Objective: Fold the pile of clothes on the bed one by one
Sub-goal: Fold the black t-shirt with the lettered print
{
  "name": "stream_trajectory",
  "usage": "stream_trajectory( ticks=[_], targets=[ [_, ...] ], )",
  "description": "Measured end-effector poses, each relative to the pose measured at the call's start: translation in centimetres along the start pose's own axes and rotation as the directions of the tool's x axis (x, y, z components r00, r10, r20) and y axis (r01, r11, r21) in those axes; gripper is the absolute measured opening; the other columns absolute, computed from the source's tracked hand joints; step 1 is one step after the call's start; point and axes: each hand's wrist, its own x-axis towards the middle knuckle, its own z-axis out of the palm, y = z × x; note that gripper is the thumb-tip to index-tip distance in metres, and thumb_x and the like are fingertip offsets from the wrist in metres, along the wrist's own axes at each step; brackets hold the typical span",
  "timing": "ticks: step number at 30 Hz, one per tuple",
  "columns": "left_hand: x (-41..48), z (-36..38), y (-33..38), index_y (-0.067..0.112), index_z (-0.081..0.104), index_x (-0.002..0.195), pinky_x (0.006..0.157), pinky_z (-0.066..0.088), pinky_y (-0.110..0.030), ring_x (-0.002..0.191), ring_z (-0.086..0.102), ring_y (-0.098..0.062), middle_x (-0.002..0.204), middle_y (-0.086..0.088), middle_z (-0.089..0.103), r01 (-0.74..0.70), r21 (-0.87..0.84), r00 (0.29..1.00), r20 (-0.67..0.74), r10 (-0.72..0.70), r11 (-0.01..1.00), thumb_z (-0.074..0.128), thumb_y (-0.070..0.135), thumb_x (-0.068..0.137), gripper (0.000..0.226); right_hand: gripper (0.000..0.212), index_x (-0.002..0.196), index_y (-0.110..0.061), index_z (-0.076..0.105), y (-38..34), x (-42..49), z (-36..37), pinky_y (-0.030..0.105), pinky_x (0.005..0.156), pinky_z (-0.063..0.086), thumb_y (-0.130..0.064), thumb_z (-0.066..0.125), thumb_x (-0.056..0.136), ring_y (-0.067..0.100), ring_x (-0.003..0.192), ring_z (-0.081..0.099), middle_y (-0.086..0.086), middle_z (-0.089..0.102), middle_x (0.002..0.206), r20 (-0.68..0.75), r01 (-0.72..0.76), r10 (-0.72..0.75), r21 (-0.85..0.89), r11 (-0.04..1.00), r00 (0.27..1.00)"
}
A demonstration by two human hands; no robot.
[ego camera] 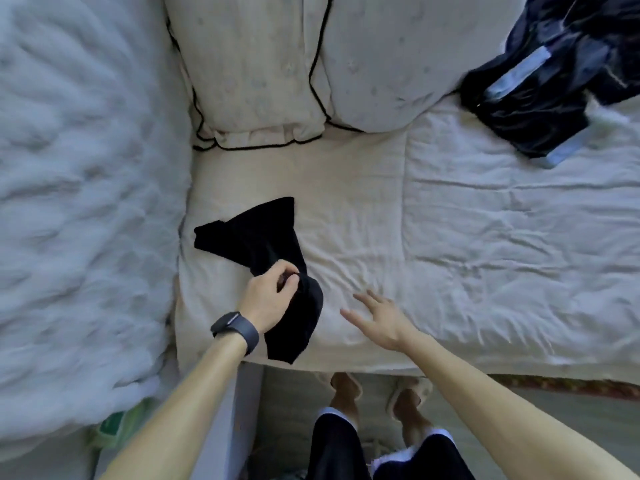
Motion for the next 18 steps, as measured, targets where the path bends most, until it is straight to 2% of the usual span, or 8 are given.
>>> stream_trajectory(
  ticks=[2,5,7,9,11,14,16,18],
  targets=[
    [-0.5,-2.3,5.3,0.029,0.064,0.094,0.07,0.048,-0.021,0.076,0.061,-0.007,0.079,0.005,0.066,-0.046,-0.109,0.999,-0.029,0.043,0.993,0.06,0.037,0.096,0.009,0.091,0.153,-0.04,0.037,-2.7,-3.9,-2.0,0.04,0.122,0.025,-0.09,0.043,0.078,0.013,0.151,0.025,-0.011,0.029,0.164,-0.166,0.197,-0.163,0.218,0.956,0.973],
    [-1.7,-5.7,12.8,0.03,0.069,0.089,0.081,0.055,-0.033,0.083,0.067,-0.013,0.085,0.005,0.072,-0.101,-0.223,0.995,-0.019,0.099,0.969,0.067,0.047,0.087,0.017,0.082,0.149,-0.041,0.041,-6.0,-8.9,-5.4,0.027,0.108,0.04,-0.081,0.058,0.079,0.001,0.133,0.045,-0.02,0.045,0.149,-0.35,0.417,-0.302,0.323,0.85,0.887],
    [-2.9,-7.3,17.8,0.025,0.071,0.09,0.085,0.058,-0.043,0.086,0.07,-0.02,0.089,-0.001,0.074,-0.15,-0.289,0.989,-0.03,0.148,0.945,0.069,0.043,0.087,0.019,0.072,0.144,-0.039,0.047,-7.4,-11.0,-8.0,0.02,0.093,0.046,-0.07,0.066,0.082,-0.001,0.118,0.056,-0.02,0.053,0.138,-0.43,0.507,-0.345,0.35,0.788,0.834],
    [-4.3,-8.5,22.7,0.017,0.071,0.092,0.084,0.057,-0.04,0.081,0.069,-0.016,0.09,-0.006,0.075,-0.219,-0.286,0.976,-0.061,0.21,0.933,0.07,0.03,0.092,0.014,0.057,0.132,-0.037,0.057,-8.4,-12.9,-10.6,0.024,0.084,0.053,-0.065,0.064,0.083,0.0,0.102,0.064,-0.017,0.064,0.123,-0.507,0.59,-0.395,0.313,0.744,0.766],
    [-5.7,-9.6,27.3,0.014,0.071,0.092,0.078,0.055,-0.032,0.076,0.066,-0.009,0.085,-0.005,0.074,-0.298,-0.24,0.954,-0.052,0.294,0.924,0.07,0.026,0.093,0.012,0.037,0.11,-0.03,0.064,-8.8,-14.8,-13.3,0.034,0.074,0.056,-0.057,0.057,0.086,0.005,0.083,0.068,-0.011,0.07,0.099,-0.609,0.66,-0.423,0.231,0.715,0.671],
    [-7.3,-11.7,33.2,0.013,0.071,0.091,0.065,0.049,-0.02,0.065,0.06,-0.004,0.074,0.003,0.068,-0.383,-0.167,0.923,-0.04,0.382,0.909,0.07,0.025,0.093,0.012,0.02,0.085,-0.023,0.058,-7.3,-17.2,-17.9,0.039,0.064,0.048,-0.041,0.051,0.092,0.015,0.071,0.061,-0.005,0.063,0.08,-0.721,0.666,-0.428,0.062,0.744,0.545],
    [-8.1,-13.2,36.3,0.013,0.072,0.092,0.062,0.045,-0.02,0.062,0.056,-0.005,0.071,0.003,0.064,-0.429,-0.115,0.903,-0.084,0.422,0.896,0.07,0.026,0.093,0.014,0.008,0.085,-0.027,0.054,-4.6,-18.6,-21.5,0.04,0.063,0.045,-0.031,0.053,0.093,0.02,0.078,0.059,-0.006,0.061,0.083,-0.733,0.574,-0.46,-0.116,0.811,0.502],
    [-8.6,-14.6,38.5,0.015,0.072,0.092,0.062,0.043,-0.018,0.06,0.053,-0.002,0.07,0.004,0.063,-0.477,-0.019,0.867,-0.173,0.467,0.879,0.071,0.028,0.092,0.013,0.003,0.092,-0.028,0.055,-1.4,-20.4,-25.3,0.037,0.062,0.042,-0.025,0.056,0.092,0.025,0.086,0.059,-0.006,0.06,0.087,-0.724,0.429,-0.467,-0.258,0.866,0.507]
  ],
)
